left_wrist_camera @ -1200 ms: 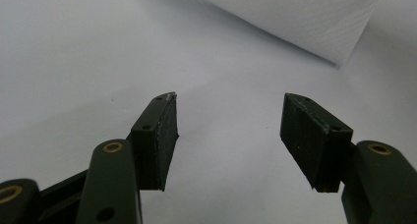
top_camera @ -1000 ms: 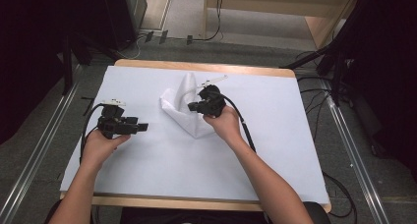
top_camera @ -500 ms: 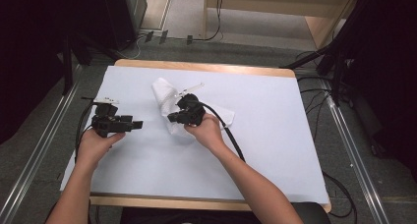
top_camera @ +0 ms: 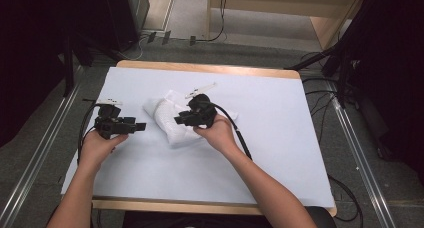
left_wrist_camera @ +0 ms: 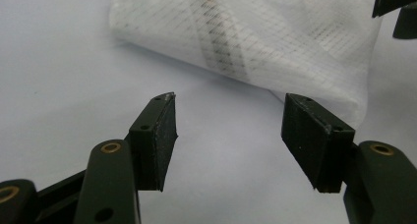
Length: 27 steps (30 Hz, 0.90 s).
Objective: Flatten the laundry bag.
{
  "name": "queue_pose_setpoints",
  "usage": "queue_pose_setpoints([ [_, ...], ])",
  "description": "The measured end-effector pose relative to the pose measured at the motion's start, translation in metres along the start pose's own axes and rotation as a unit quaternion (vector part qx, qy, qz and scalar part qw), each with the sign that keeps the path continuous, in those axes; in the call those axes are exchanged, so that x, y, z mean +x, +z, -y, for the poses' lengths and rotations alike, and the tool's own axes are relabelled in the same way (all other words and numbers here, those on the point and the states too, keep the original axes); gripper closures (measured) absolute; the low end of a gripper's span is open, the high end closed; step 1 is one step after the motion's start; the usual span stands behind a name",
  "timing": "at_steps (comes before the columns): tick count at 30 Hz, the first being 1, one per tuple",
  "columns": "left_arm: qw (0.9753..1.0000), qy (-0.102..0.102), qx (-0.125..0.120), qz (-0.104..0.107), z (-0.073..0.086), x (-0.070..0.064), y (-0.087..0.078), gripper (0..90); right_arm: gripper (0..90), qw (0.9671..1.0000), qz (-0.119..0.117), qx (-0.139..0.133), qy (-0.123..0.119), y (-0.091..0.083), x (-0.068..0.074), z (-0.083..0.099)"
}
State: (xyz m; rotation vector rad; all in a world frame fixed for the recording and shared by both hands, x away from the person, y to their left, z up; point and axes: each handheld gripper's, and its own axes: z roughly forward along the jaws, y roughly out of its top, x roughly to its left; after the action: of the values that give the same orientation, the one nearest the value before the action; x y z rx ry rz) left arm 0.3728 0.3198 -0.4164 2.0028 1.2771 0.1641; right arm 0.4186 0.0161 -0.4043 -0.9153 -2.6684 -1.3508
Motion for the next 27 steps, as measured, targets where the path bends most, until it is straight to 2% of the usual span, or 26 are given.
queue_pose_setpoints([
  [9,0.9999,0.011,0.009,0.01,-0.011,-0.007,0.019,38.8,70.6,0.9985,0.038,-0.009,0.038,-0.028,-0.034,0.028],
  [12,0.9998,0.011,0.009,0.011,-0.018,-0.005,0.023,38.5,70.6,0.9974,0.058,-0.004,0.043,-0.036,-0.045,0.035],
  [14,0.9999,0.01,0.007,0.013,-0.025,-0.003,0.024,38.5,70.6,0.997,0.064,-0.004,0.045,-0.037,-0.048,0.037],
  [16,0.9998,0.016,0.005,0.003,-0.032,-0.003,0.025,38.5,70.6,0.9964,0.073,0.001,0.043,-0.04,-0.054,0.041],
  [18,0.9997,0.021,0.007,-0.003,-0.039,0.0,0.027,38.2,70.6,0.9955,0.083,0.006,0.045,-0.043,-0.06,0.045],
  [21,0.9998,0.02,0.003,-0.001,-0.048,0.007,0.03,36.9,70.6,0.9941,0.093,0.005,0.055,-0.049,-0.068,0.05],
  [27,0.9992,0.032,-0.005,-0.024,-0.06,0.025,0.046,33.8,69.8,0.9916,0.106,-0.004,0.073,-0.058,-0.082,0.056],
])
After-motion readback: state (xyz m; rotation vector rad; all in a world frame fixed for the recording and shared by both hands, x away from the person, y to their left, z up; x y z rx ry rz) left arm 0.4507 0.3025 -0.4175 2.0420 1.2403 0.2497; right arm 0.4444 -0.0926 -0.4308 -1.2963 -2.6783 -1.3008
